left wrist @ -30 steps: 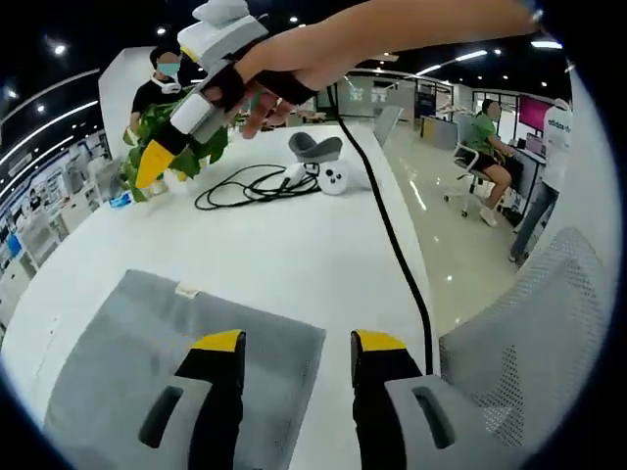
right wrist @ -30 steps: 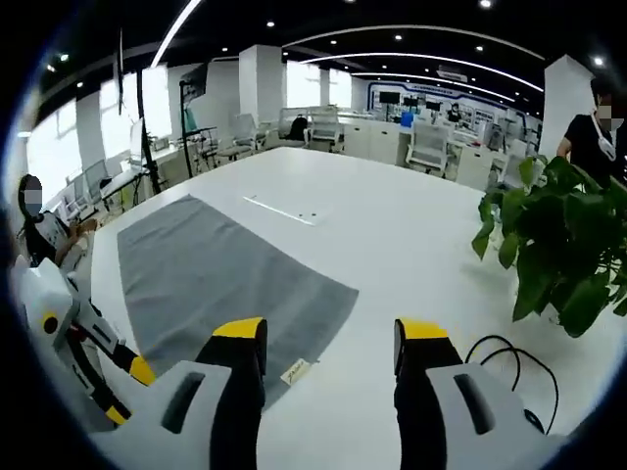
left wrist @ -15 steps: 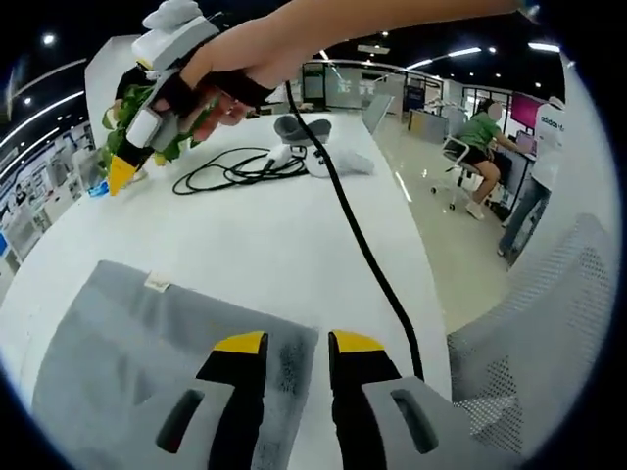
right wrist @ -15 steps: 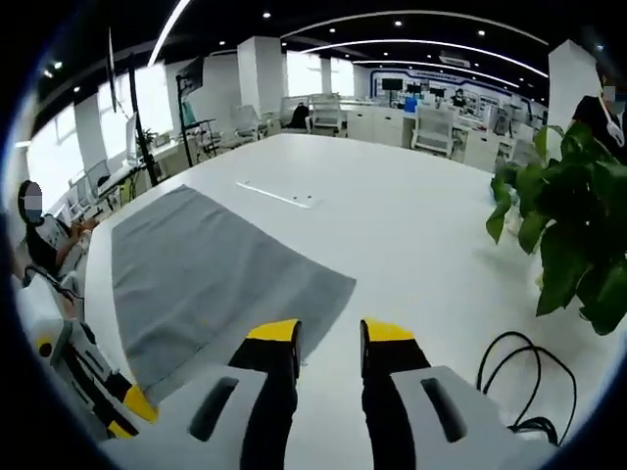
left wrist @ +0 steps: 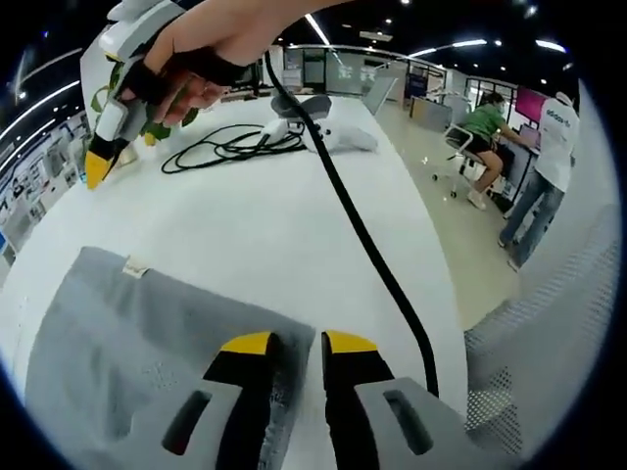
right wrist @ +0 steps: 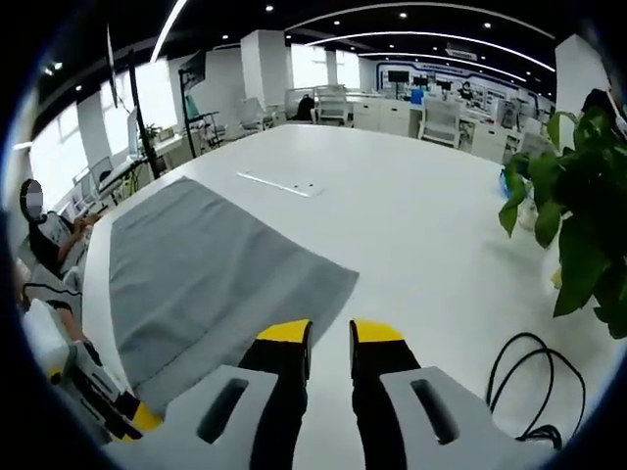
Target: Fold the towel on the table until its edges align and the towel forms a compact rectangular stack.
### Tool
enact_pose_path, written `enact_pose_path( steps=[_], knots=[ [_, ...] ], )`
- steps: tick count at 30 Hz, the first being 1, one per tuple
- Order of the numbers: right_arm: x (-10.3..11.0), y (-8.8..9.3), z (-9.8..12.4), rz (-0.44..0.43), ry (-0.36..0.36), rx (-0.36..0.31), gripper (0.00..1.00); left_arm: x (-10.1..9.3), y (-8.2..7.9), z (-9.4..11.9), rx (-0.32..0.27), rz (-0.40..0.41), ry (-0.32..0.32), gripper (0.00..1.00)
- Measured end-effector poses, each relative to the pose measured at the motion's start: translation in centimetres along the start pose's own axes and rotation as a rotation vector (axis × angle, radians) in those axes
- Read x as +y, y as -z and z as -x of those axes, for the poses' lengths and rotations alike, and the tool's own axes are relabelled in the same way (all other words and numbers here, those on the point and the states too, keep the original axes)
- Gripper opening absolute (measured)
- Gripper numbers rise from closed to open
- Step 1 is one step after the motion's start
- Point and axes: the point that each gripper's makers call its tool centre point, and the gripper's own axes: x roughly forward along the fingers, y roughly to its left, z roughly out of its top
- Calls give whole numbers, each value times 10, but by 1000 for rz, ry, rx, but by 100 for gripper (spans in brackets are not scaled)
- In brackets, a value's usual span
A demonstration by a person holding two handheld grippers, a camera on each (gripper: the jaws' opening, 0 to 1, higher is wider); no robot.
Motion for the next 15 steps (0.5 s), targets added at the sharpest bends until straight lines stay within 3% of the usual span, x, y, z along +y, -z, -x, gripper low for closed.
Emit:
enact_pose_path(
  steps=[3,6,9,15],
  knots=[
    [-1,0,-6,-16,-8,1,14,3,0,-1,2,27,-5,13],
    [-1,1,-15,-16,-19,10,14,4,1,-1,20,-33,-22,10],
    [-2,1,-27,1,-36,22,14,5,0,-1,23,-9,-29,8],
    [-23,2,-60,4,-64,39,13,6,0,-2,31,16,-28,6]
  ],
)
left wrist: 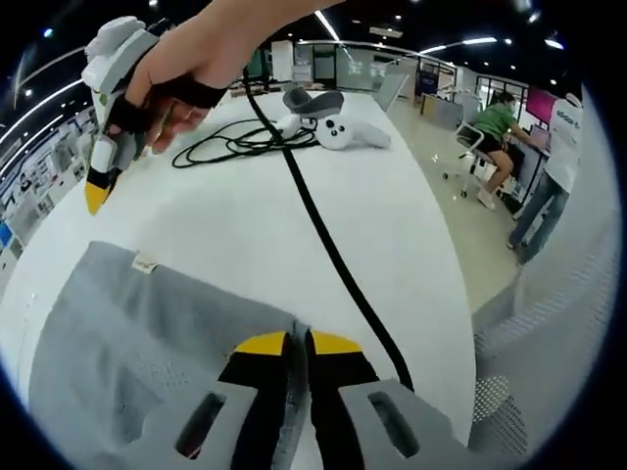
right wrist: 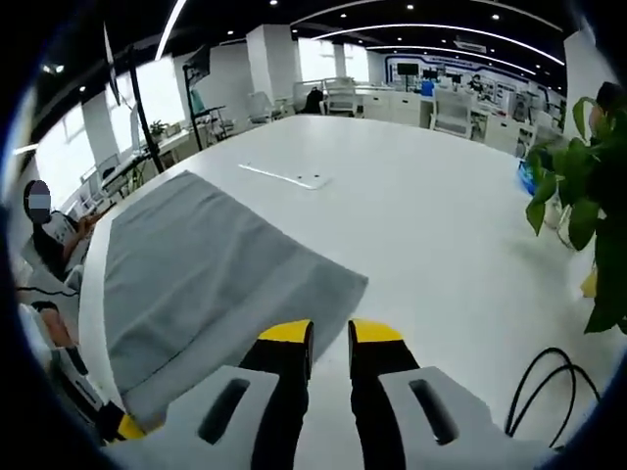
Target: Fold the towel on the table until its edges align and the towel forms a compact rectangular stack.
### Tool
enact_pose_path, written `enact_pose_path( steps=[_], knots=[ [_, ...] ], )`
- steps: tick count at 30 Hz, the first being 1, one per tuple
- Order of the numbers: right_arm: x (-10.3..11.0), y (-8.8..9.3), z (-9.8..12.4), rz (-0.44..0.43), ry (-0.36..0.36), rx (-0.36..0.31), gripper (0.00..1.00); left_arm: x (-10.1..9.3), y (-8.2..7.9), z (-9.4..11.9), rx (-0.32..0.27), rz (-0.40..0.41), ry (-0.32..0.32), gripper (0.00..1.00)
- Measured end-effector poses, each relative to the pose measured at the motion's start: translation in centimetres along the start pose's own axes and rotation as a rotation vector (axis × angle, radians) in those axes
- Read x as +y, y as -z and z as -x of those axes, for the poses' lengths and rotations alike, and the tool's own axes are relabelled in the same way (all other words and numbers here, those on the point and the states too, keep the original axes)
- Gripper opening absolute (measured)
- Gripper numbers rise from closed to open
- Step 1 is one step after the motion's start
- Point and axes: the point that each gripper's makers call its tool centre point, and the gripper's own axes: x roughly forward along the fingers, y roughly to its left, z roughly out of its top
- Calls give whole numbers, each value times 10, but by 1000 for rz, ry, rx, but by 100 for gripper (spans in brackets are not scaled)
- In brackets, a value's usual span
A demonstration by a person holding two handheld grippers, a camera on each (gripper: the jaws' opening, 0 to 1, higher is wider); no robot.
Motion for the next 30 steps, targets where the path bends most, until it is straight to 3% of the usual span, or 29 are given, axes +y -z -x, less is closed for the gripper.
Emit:
enact_pose_path(
  steps=[15,18,21,24,26,27,30],
  knots=[
    [-14,-13,-43,39,31,12,17,-1,1,0,17,9,-25,6],
    [-13,-11,-53,98,52,49,19,-1,0,0,20,9,-31,6],
    [-9,-9,-64,103,60,68,21,-2,1,0,23,-2,-44,6],
    [-17,2,-70,193,112,136,18,-1,1,0,23,6,-55,6],
    [-14,1,-69,166,100,123,19,-1,1,0,22,16,-59,6],
    [-11,-1,-71,110,79,106,18,-1,1,0,21,18,-61,6],
    [-13,-3,-71,147,85,100,19,-1,2,0,20,16,-61,6]
  ],
)
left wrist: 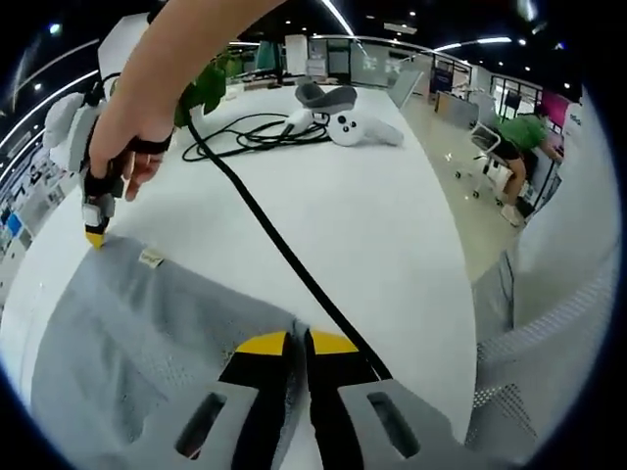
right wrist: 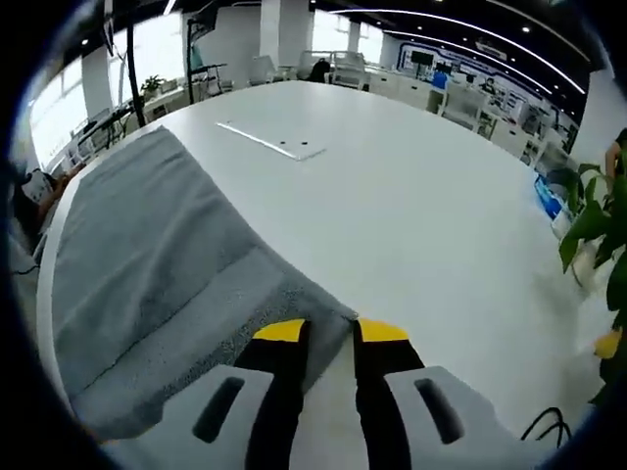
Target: Fold the towel on the table until its edges align and the towel forms a compact rectangular stack.
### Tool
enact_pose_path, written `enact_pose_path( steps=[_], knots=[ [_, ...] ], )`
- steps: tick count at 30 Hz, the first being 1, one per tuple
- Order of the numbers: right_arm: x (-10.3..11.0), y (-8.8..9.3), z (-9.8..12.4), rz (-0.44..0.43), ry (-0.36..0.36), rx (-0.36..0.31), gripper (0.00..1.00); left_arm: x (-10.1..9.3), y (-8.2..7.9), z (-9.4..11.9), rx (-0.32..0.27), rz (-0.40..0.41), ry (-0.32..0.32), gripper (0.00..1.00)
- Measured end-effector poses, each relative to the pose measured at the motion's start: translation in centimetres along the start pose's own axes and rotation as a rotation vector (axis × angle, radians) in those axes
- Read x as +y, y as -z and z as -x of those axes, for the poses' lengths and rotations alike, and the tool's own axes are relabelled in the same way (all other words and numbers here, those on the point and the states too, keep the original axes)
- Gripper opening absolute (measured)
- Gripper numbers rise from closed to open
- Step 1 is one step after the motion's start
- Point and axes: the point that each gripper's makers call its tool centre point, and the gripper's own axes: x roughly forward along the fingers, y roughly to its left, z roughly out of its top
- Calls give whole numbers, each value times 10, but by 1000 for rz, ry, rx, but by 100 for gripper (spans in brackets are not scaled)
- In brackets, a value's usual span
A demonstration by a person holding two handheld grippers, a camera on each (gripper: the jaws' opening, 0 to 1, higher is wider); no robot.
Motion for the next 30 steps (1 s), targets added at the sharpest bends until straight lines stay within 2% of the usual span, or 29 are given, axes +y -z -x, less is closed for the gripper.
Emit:
enact_pose_path(
  steps=[4,6,8,10,12,15,17,19,21,25,30],
  knots=[
    [-2,-1,-1,-24,1,3,19,0,0,0,3,-1,2,6],
    [-5,-3,-4,-6,-1,3,18,0,0,0,2,-1,-1,6],
    [-3,-5,-7,38,-13,8,14,1,0,-1,-1,1,-4,6],
    [6,-5,-8,62,-52,17,4,1,1,0,-19,20,-2,6],
    [4,-5,-6,77,-20,29,4,1,1,0,-25,18,-4,6],
    [7,-5,-6,46,-18,33,3,1,0,-1,-17,11,-8,6],
    [8,-4,-5,36,-14,38,2,1,0,-1,-15,74,-15,6],
    [9,-3,-4,52,-2,49,2,1,-1,0,-20,73,-8,6],
    [6,-3,-3,73,7,65,1,-1,0,2,-15,150,1,6],
    [9,-9,8,73,13,55,1,1,-9,16,-76,184,-15,6],
    [11,-17,20,89,26,50,1,7,-21,36,-121,212,-23,6]
  ],
)
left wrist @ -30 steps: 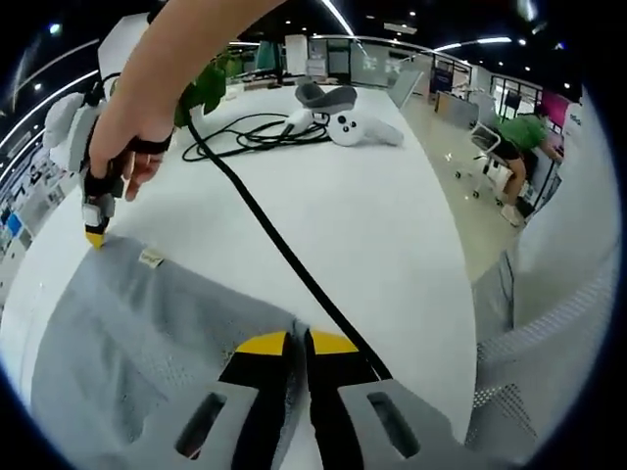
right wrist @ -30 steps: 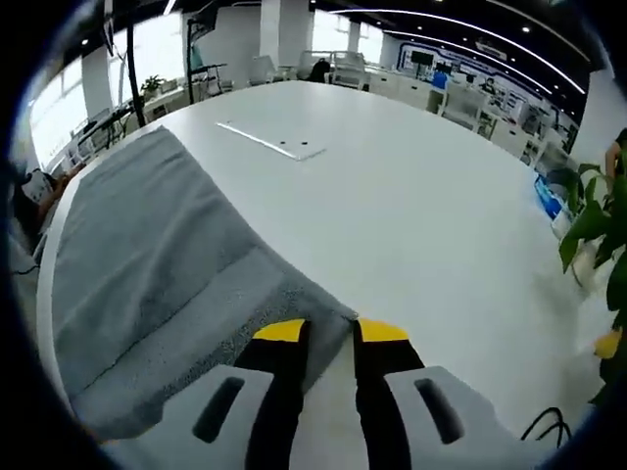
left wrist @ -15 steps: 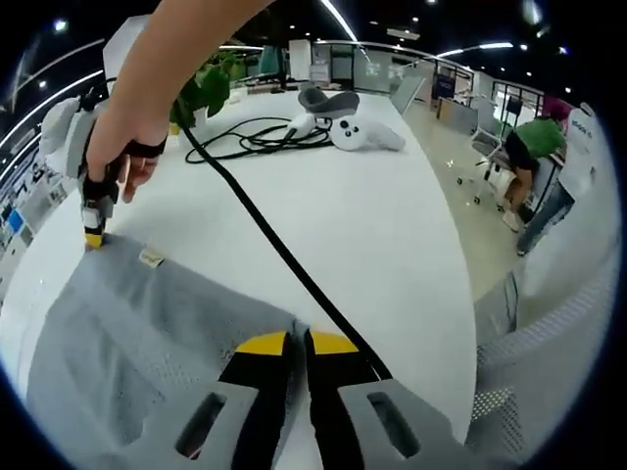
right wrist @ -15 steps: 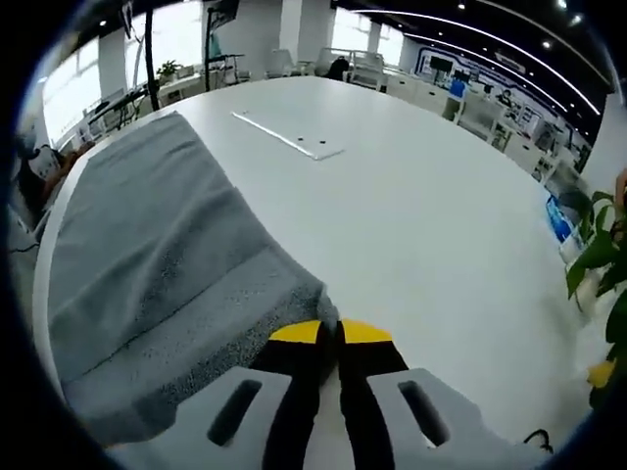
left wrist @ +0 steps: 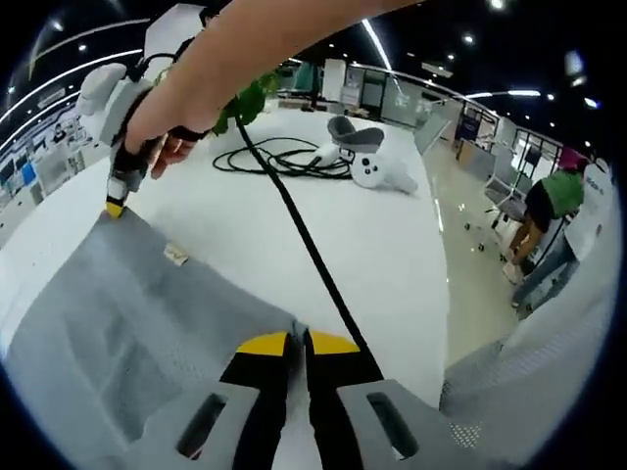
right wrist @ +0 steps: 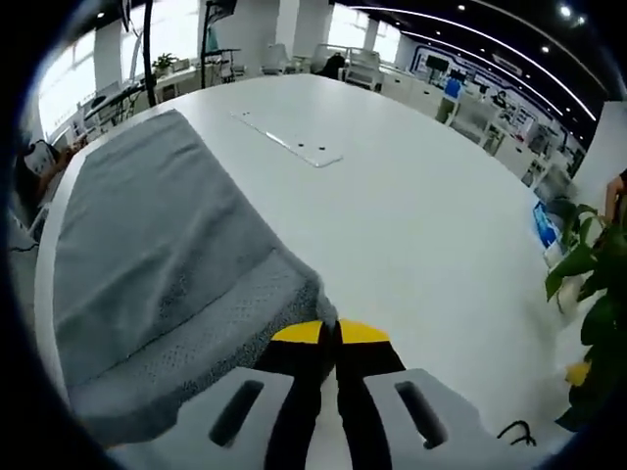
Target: Fold the towel on the table until its edges align and the towel forms a compact rectangular stack.
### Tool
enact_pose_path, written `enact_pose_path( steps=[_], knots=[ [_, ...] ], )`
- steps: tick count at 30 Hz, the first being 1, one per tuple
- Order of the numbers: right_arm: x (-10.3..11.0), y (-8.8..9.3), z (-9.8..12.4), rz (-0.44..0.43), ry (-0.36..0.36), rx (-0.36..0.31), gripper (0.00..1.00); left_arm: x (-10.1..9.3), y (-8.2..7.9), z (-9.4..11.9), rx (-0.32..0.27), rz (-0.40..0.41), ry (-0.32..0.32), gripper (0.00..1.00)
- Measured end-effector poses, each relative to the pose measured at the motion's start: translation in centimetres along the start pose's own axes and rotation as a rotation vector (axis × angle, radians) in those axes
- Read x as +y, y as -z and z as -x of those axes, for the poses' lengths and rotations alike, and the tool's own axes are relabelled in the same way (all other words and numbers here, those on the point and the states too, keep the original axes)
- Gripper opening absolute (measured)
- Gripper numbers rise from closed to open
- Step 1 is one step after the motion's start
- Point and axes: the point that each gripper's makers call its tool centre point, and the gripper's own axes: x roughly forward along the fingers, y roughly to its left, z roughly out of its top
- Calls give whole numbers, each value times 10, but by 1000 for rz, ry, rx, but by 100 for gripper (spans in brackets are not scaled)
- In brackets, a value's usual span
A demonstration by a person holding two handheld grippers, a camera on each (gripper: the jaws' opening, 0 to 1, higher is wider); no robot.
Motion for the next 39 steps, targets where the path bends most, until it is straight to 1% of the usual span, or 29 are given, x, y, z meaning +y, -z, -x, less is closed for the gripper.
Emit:
enact_pose_path(
  steps=[1,5,6,7,10,14,18,20,21,23,24,26,28,30,31,33,36,37,39],
  knots=[
    [-2,-6,5,1,3,-5,1,1,-6,5,-19,8,-4,6],
    [-3,-13,15,0,11,-1,1,2,-17,16,-56,39,-1,6],
    [-2,-14,18,-20,8,-1,1,1,-21,22,-68,53,10,6],
    [-2,-17,23,-35,3,0,1,2,-23,24,-75,54,7,6],
    [-4,-21,32,-54,9,6,1,1,-32,34,-105,74,15,5],
    [-6,-26,45,-82,21,9,1,0,-44,44,-144,73,16,5],
    [-7,-32,57,-97,32,1,1,-1,-57,52,-178,80,20,5],
    [-12,-36,60,-91,33,2,1,-2,-63,55,-192,81,25,5],
    [-14,-37,67,-93,37,3,1,-3,-67,56,-198,75,25,5],
    [-17,-41,72,-107,44,-2,1,-3,-71,58,-202,73,25,5],
    [-18,-42,74,-108,47,-2,1,-3,-76,59,-213,72,28,5],
    [-19,-43,82,-106,55,-4,1,-4,-82,61,-225,78,30,5],
    [-15,-44,92,-103,56,-6,1,-5,-90,64,-247,78,34,5],
    [-19,-46,95,-98,59,-9,1,-6,-97,67,-267,93,38,5],
    [-20,-50,100,-90,56,-9,1,-6,-103,69,-289,113,37,5],
    [-21,-49,106,-92,61,-9,1,-7,-109,72,-310,136,47,5],
    [-24,-51,114,-91,75,-12,1,-8,-118,75,-334,144,46,5],
    [-24,-52,119,-95,79,-16,1,-8,-120,77,-340,149,47,6],
    [-24,-54,124,-90,84,-20,1,-10,-128,80,-370,175,64,6]
  ],
)
